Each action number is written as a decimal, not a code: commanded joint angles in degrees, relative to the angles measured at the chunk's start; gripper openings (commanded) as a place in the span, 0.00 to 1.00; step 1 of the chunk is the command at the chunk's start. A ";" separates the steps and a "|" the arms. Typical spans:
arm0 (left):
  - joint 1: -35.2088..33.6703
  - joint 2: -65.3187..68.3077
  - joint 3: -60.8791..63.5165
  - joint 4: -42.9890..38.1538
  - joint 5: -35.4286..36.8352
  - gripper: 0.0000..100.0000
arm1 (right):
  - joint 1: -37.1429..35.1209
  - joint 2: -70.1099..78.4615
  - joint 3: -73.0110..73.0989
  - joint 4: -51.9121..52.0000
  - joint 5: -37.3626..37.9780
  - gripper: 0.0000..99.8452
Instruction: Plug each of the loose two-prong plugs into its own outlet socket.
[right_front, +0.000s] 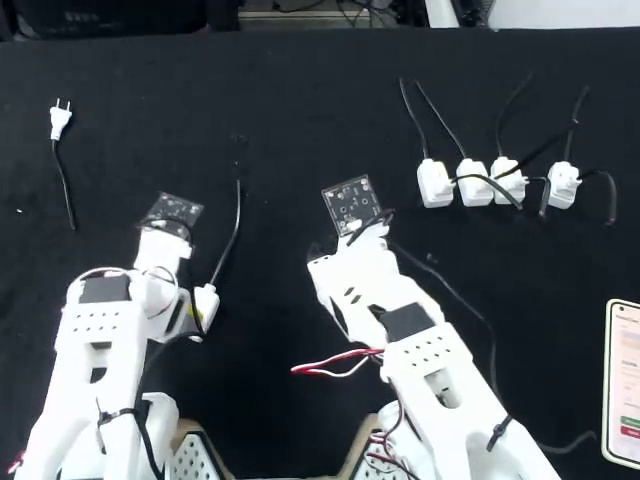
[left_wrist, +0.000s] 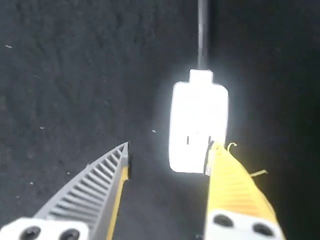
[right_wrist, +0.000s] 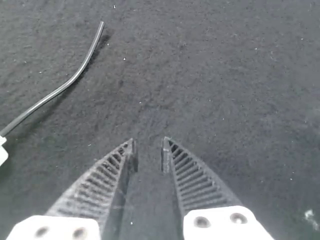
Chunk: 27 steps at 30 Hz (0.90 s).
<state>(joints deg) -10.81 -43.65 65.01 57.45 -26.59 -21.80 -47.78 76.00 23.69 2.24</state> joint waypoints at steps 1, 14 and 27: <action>-3.47 -0.62 0.40 -3.96 -0.44 0.25 | 1.32 -1.54 -0.84 -1.32 0.00 0.08; -6.29 -0.44 4.18 -10.11 -0.53 0.25 | 1.32 -1.36 -0.84 -1.32 0.00 0.08; -15.78 -0.79 -1.01 -9.58 -5.27 0.25 | 1.32 -1.36 -0.84 -1.49 0.00 0.08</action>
<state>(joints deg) -25.85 -43.74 69.76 43.91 -30.90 -21.36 -47.78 76.00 23.69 2.24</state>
